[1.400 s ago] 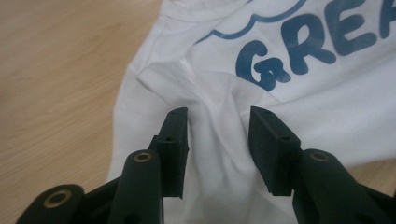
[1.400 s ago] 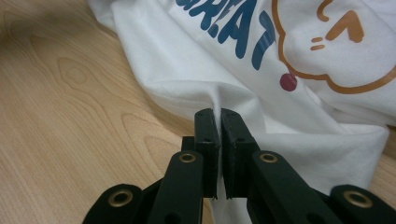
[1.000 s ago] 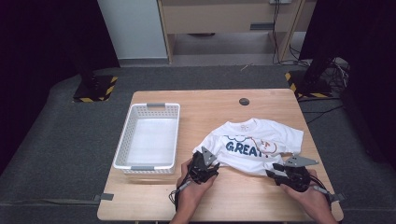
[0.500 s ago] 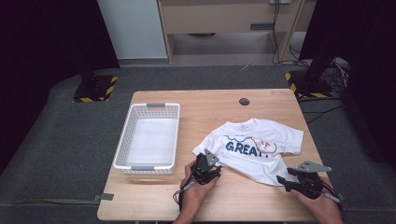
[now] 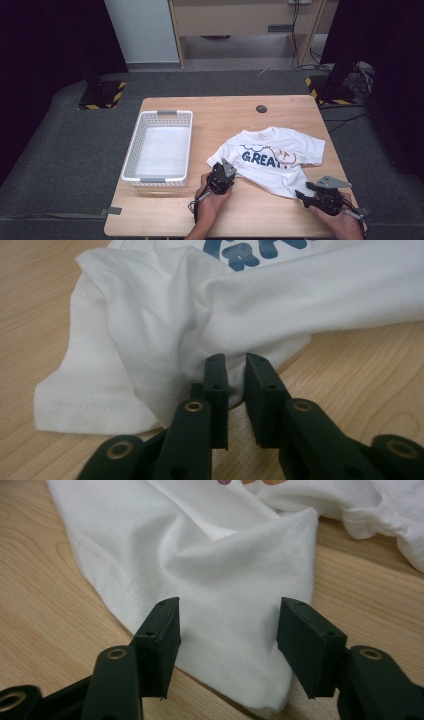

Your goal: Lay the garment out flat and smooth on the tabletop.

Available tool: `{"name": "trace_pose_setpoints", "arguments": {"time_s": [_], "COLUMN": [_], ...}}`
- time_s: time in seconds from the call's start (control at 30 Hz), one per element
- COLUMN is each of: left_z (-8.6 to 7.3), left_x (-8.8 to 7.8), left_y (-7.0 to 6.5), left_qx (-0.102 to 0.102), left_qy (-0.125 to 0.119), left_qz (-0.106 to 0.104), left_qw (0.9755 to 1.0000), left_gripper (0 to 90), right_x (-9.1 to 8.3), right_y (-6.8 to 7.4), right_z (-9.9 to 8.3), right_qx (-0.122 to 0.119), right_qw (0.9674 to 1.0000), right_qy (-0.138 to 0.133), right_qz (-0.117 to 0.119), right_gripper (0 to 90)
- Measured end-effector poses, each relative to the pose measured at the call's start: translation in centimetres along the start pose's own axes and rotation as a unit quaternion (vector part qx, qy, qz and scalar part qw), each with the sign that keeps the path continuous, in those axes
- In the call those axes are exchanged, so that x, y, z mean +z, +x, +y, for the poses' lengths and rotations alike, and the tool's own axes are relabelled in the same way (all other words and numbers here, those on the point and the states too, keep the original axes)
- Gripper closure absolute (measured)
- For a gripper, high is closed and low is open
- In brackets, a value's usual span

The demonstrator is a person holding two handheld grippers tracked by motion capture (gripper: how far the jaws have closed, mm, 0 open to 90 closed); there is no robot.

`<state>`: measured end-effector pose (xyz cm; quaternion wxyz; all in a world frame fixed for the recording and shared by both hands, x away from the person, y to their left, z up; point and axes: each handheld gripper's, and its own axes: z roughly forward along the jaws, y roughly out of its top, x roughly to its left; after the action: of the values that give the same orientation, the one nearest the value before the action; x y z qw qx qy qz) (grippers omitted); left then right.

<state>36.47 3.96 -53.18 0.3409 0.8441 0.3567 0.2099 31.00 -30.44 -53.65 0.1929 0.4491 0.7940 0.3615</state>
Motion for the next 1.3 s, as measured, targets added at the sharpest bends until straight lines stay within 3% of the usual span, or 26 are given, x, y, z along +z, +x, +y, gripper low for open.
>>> {"name": "trace_pose_setpoints", "arguments": {"time_s": [0.1, 0.3, 0.43, 0.6, 0.7, 0.8, 0.83, 0.9, 0.97, 1.07, 1.13, 1.3], "left_z": [0.0, 0.3, 1.0, 1.4, 1.3, 1.0, 0.5, 0.0, 0.0, 0.5, 0.7, -0.1], "left_x": [0.0, -0.8, -2.8, -4.6, -5.5, -4.8, -3.8, -2.9, -3.0, -3.9, -4.7, -5.6], "left_y": [0.1, 0.4, 0.9, 1.2, 1.2, 1.3, 1.1, 0.9, 0.9, 1.3, 1.5, 0.9], "left_qx": [-0.001, -0.014, -0.020, -0.020, -0.015, -0.008, -0.002, 0.006, 0.006, -0.008, -0.016, -0.013], "left_qy": [0.000, -0.004, -0.024, -0.019, -0.013, 0.013, 0.035, 0.053, 0.049, 0.021, 0.008, 0.013], "left_qz": [-0.003, -0.016, -0.022, -0.050, -0.052, -0.070, -0.075, -0.075, -0.071, -0.054, -0.049, -0.036], "left_qw": [1.0000, 0.9998, 0.9993, 0.9984, 0.9984, 0.9974, 0.9966, 0.9957, 0.9963, 0.9983, 0.9986, 0.9992], "left_gripper": [87.1, 89.0, 89.1, 89.1, 89.1, 88.9, 88.7, 86.9, 82.6, 68.6, 67.1, 59.5], "right_x": [0.1, 0.0, -0.4, -2.4, -3.7, -3.7, -3.5, -2.5, -2.4, -3.0, -3.2, -2.8], "right_y": [0.3, 0.7, 0.8, 0.7, 0.3, 0.1, 0.1, 0.2, 0.1, -0.1, -0.4, -1.4], "right_z": [0.1, 0.3, 0.6, 1.3, 1.3, 0.7, 0.5, 0.0, 0.1, 0.4, 0.3, -0.2], "right_qx": [-0.003, -0.004, -0.003, -0.002, 0.014, 0.022, 0.023, 0.017, 0.023, 0.025, 0.029, 0.045], "right_qw": [1.0000, 0.9997, 0.9993, 0.9988, 0.9986, 0.9980, 0.9979, 0.9978, 0.9981, 0.9987, 0.9992, 0.9987], "right_qy": [0.000, 0.002, 0.009, -0.008, -0.008, 0.009, 0.018, 0.038, 0.033, 0.011, 0.007, 0.024], "right_qz": [-0.002, 0.023, 0.037, 0.047, 0.050, 0.058, 0.058, 0.051, 0.046, 0.042, 0.026, -0.010], "right_gripper": [49.9, 79.5, 85.4, 85.6, 85.5, 84.3, 83.6, 79.4, 73.1, 67.6, 61.1, 51.1]}}
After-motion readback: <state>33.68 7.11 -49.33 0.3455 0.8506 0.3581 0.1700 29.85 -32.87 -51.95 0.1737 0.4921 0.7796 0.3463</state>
